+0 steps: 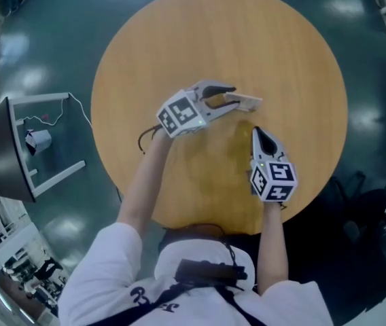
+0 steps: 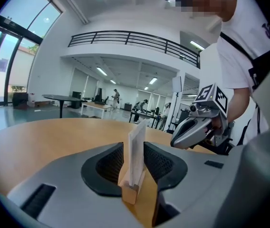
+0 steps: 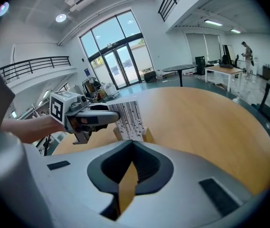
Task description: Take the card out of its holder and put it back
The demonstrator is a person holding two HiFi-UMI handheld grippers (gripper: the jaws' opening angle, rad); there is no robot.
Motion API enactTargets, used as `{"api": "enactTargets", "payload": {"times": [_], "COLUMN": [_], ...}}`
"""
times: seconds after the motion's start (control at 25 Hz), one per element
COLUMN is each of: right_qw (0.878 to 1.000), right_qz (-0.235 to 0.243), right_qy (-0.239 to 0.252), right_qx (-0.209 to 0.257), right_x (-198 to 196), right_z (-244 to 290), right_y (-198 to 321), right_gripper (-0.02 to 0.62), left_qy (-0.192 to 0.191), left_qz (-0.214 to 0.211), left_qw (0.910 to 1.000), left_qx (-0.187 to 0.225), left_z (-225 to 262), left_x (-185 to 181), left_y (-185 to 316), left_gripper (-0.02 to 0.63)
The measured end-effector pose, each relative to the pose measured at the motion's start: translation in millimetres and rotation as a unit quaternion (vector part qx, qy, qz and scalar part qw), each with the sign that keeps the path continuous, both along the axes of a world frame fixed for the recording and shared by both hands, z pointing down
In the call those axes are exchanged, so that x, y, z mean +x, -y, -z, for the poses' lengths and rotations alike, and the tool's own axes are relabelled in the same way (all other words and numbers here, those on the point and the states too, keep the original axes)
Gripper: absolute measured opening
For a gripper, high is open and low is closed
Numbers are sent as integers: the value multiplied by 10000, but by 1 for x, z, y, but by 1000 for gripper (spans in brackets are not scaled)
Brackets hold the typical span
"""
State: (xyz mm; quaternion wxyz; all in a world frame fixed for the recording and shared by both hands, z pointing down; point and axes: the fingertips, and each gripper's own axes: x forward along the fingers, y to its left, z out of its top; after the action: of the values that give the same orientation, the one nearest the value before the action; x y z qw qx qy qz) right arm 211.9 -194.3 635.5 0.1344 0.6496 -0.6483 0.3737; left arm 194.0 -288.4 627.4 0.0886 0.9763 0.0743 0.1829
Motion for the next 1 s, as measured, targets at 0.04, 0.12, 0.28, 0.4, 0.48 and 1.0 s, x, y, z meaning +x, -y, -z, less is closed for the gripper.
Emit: {"api": "enactTargets", "payload": {"times": [0.04, 0.12, 0.28, 0.4, 0.48, 1.0], "right_qw": [10000, 10000, 9999, 9999, 9999, 9997], "right_qz": [-9, 4, 86, 101, 122, 205], "right_qy": [-9, -16, -27, -35, -24, -90], "right_qx": [-23, -51, -69, -96, -77, 132], "right_x": [1, 4, 8, 10, 11, 0], "right_z": [-1, -4, -7, -9, -9, 8], "right_y": [-1, -3, -2, -2, -1, 6], "right_gripper": [18, 18, 18, 18, 18, 18], "left_qy": [-44, -173, -249, -245, -235, -208], "left_qz": [-115, -372, -963, -1270, -1422, -1625], "left_qw": [9999, 9992, 9950, 9916, 9895, 9865], "left_qx": [-19, -33, 14, -45, -96, -70], "left_z": [1, 6, 11, 12, 9, 8], "left_x": [1, 6, 20, 28, 33, 34], "left_y": [-2, -8, -18, -24, -28, -25], "left_gripper": [129, 129, 128, 127, 127, 31]}}
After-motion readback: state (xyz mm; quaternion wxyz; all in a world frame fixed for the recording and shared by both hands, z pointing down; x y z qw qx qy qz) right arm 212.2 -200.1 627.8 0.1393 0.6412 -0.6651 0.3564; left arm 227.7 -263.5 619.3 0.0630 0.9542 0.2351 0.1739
